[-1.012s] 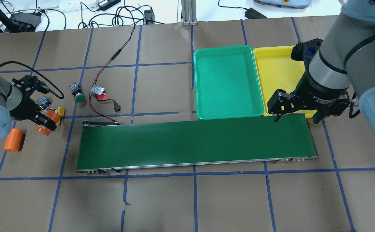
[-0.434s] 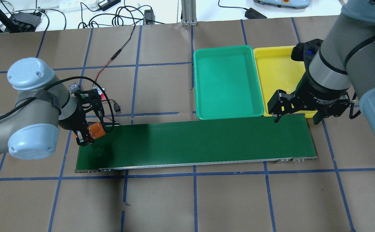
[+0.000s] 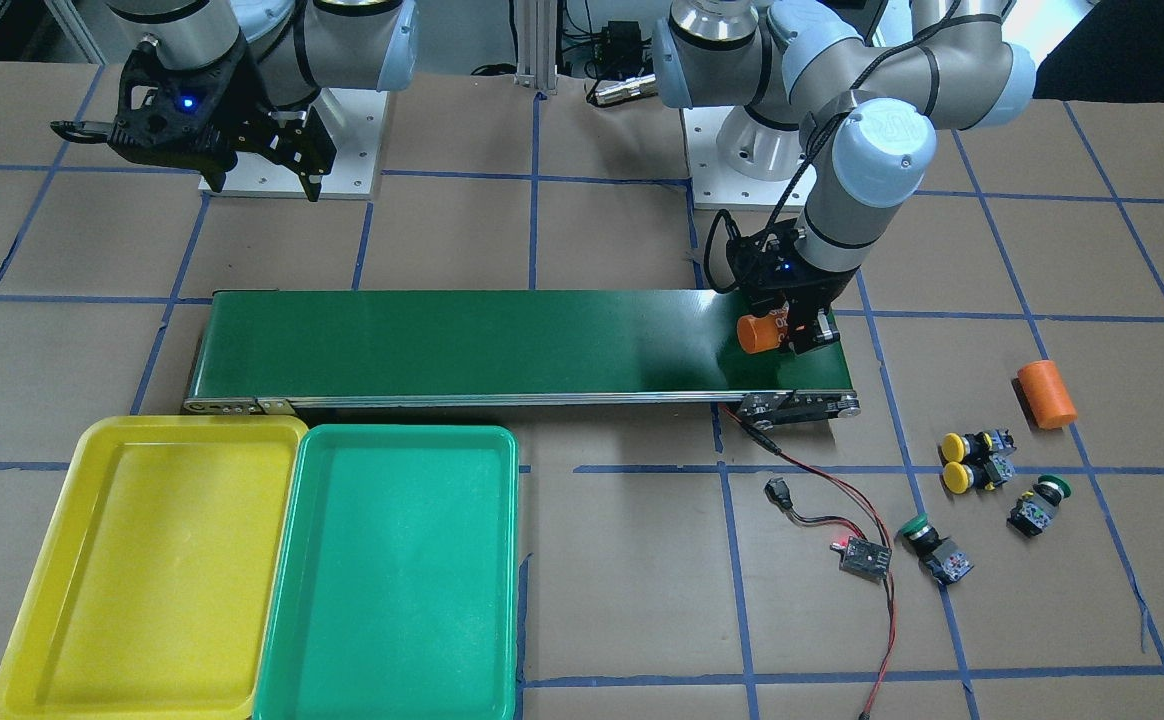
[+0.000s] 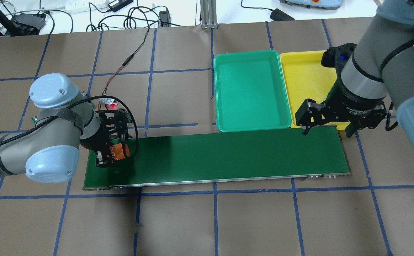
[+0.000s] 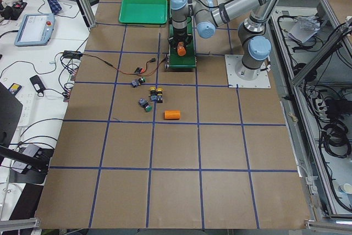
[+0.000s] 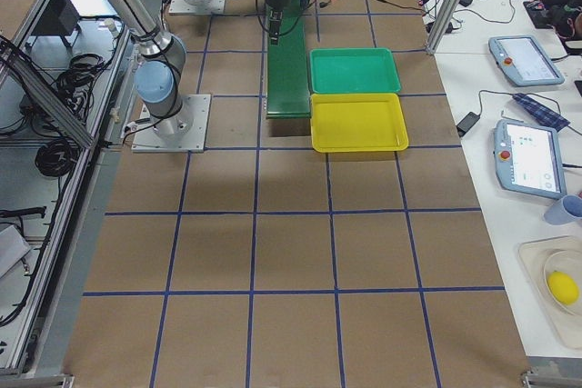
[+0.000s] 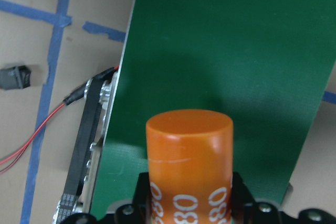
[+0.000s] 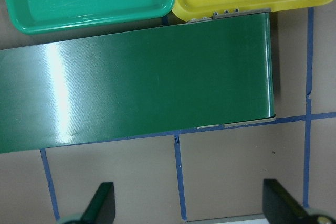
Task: Sort buttons by color to trays
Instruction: 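Carry the orange cylinder onto the belt end and open the left gripper, then reach back and grasp a green-cap push button with the left gripper, then set the green-cap button upright on the belt and release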
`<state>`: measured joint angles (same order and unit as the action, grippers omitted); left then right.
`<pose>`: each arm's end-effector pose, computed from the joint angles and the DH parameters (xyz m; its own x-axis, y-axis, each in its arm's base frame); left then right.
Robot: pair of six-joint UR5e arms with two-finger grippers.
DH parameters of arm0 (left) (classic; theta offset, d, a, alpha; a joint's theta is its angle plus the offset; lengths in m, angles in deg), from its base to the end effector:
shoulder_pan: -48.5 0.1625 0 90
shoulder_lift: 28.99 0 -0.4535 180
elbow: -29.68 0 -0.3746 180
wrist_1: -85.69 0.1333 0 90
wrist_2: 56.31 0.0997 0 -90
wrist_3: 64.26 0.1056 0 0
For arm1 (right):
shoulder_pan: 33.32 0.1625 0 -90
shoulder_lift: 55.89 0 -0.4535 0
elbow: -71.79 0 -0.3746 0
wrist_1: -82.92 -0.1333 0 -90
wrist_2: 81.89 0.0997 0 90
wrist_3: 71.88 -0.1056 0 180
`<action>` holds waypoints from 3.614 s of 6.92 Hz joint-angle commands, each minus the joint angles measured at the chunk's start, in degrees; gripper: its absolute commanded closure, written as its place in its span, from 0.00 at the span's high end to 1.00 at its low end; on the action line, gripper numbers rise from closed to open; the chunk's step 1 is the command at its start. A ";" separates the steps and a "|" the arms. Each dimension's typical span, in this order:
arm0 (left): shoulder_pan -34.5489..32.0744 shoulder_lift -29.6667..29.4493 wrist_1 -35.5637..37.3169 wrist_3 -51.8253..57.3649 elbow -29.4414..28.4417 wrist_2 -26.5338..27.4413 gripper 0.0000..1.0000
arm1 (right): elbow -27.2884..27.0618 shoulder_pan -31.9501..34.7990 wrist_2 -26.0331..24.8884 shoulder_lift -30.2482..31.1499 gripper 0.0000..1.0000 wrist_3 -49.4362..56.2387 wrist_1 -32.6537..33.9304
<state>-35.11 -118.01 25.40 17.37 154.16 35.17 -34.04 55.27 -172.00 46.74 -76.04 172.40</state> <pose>-0.0856 -0.4092 0.2973 -0.2545 0.9651 0.0616 0.9669 0.2527 0.0351 0.1240 -0.3707 0.4723 -0.9953 0.0968 0.0066 0.0970 0.9932 0.0646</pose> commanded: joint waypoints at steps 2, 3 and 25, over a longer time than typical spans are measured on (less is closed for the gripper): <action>-0.05 1.82 -0.86 0.29 -3.34 -3.49 1.00 | 0.01 0.00 0.02 0.02 1.00 -0.06 0.17; 1.60 1.14 -7.84 0.63 -9.46 -2.98 1.00 | 0.01 0.00 0.02 0.02 1.00 -0.06 0.16; 2.98 -14.31 -7.49 -70.27 -18.73 -5.26 0.00 | -1.40 0.00 0.02 0.02 1.00 -0.15 0.25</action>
<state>-27.96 -139.39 18.07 -51.63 127.49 29.91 -35.48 55.27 -172.02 46.72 -76.13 172.62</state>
